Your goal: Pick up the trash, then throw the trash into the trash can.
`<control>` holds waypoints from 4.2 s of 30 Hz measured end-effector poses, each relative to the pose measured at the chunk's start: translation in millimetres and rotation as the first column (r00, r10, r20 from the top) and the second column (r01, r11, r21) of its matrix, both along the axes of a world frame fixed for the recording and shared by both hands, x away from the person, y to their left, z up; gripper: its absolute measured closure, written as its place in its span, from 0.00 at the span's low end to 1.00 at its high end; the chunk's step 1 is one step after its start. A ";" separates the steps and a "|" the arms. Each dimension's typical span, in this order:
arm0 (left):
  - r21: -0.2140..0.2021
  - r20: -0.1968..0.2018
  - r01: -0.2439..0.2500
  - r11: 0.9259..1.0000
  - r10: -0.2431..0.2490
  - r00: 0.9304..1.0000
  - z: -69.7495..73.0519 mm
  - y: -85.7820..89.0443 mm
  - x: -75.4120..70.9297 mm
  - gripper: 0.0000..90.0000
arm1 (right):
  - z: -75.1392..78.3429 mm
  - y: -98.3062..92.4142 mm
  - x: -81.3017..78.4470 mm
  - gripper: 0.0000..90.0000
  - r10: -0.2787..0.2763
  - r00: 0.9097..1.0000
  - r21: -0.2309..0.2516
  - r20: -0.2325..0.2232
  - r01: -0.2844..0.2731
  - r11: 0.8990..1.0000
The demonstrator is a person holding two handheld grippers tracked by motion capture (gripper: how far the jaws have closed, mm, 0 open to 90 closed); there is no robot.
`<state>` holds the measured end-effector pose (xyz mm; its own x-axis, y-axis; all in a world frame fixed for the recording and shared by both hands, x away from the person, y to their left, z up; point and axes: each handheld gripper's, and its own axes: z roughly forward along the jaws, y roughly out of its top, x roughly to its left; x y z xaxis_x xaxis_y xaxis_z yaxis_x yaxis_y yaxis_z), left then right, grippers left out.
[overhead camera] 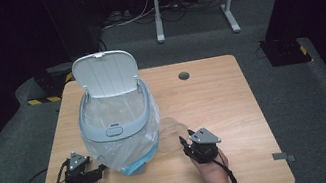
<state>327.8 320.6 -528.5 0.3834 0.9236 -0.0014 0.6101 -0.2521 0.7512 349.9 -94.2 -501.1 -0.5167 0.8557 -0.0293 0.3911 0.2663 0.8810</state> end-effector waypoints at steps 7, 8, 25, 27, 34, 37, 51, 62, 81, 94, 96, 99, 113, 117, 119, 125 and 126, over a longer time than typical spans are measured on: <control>0.000 0.000 0.000 1.000 0.000 1.000 0.0 0.0 0.0 0.32 | 2.7 -3.6 0.2 0.60 -0.008 1.000 0.002 0.012 0.008 1.000; 0.000 0.000 0.000 1.000 0.000 1.000 0.0 0.0 0.0 0.31 | 3.1 -3.9 0.4 0.59 -0.009 1.000 0.001 0.013 0.009 1.000; 0.002 0.000 -0.001 1.000 0.001 1.000 0.0 0.0 -0.5 0.32 | -1.2 -1.8 13.0 0.55 0.047 0.999 0.045 -0.013 -0.046 0.998; 0.002 0.000 -0.001 1.000 0.001 1.000 0.0 0.0 -0.5 0.32 | -0.9 -2.8 11.5 0.57 0.048 0.999 0.047 -0.015 -0.047 0.998; -0.004 -0.002 0.005 1.000 -0.005 1.000 0.0 -0.8 1.0 0.32 | -0.9 -10.1 4.2 0.68 0.068 0.998 0.060 -0.017 -0.067 0.996; 0.002 0.001 0.010 1.000 -0.010 1.000 0.2 -0.4 2.3 0.32 | -0.8 -12.4 1.1 0.74 0.070 0.997 0.061 -0.015 -0.069 0.996; -0.002 0.002 0.010 1.000 -0.010 1.000 0.2 -0.3 5.2 0.34 | 2.4 -21.5 -5.4 0.86 0.047 0.999 0.071 -0.004 -0.046 0.996; -0.003 0.002 0.009 1.000 -0.009 1.000 0.2 -0.4 5.3 0.34 | 0.8 -22.7 -5.3 0.84 0.035 0.999 0.062 -0.004 -0.035 0.997; 0.000 0.000 0.006 1.000 -0.006 1.000 0.2 -0.5 4.4 0.34 | 3.0 -17.5 -3.3 0.93 0.066 0.998 0.108 -0.008 -0.064 0.992; 0.003 0.000 0.007 1.000 -0.007 1.000 0.3 0.0 3.3 0.34 | 22.3 -26.0 -10.6 0.93 0.023 0.996 0.117 0.088 -0.033 0.993; 0.006 0.001 0.008 1.000 -0.008 1.000 0.4 -0.2 2.9 0.34 | 25.4 -26.7 -12.0 0.93 0.019 0.994 0.106 0.111 -0.030 0.994; 0.003 0.002 0.009 1.000 -0.009 1.000 0.2 -0.4 2.4 0.34 | 29.1 -27.5 -13.5 0.93 0.014 0.991 0.098 0.131 -0.027 0.995; -0.006 0.006 0.002 1.000 -0.002 1.000 -0.2 -1.1 2.4 0.33 | 50.2 -34.5 -20.8 0.93 -0.015 0.976 0.146 0.218 -0.017 0.989; -0.006 0.007 0.002 1.000 -0.002 1.000 -0.2 -1.1 2.4 0.33 | 60.5 -35.8 -26.1 0.93 -0.028 0.967 0.163 0.254 -0.014 0.987; -0.002 0.004 0.005 1.000 -0.005 1.000 0.1 -0.8 2.1 0.33 | 65.3 -36.9 -28.4 0.93 -0.034 0.962 0.174 0.271 -0.014 0.985; -0.005 0.002 0.004 1.000 -0.004 1.000 0.0 -1.1 1.2 0.33 | 76.0 -39.6 -32.8 0.93 -0.049 0.950 0.201 0.309 -0.015 0.980; -0.006 0.003 0.005 1.000 -0.005 1.000 0.0 -1.1 1.5 0.33 | 77.8 -40.1 -33.6 0.93 -0.050 0.948 0.204 0.315 -0.016 0.979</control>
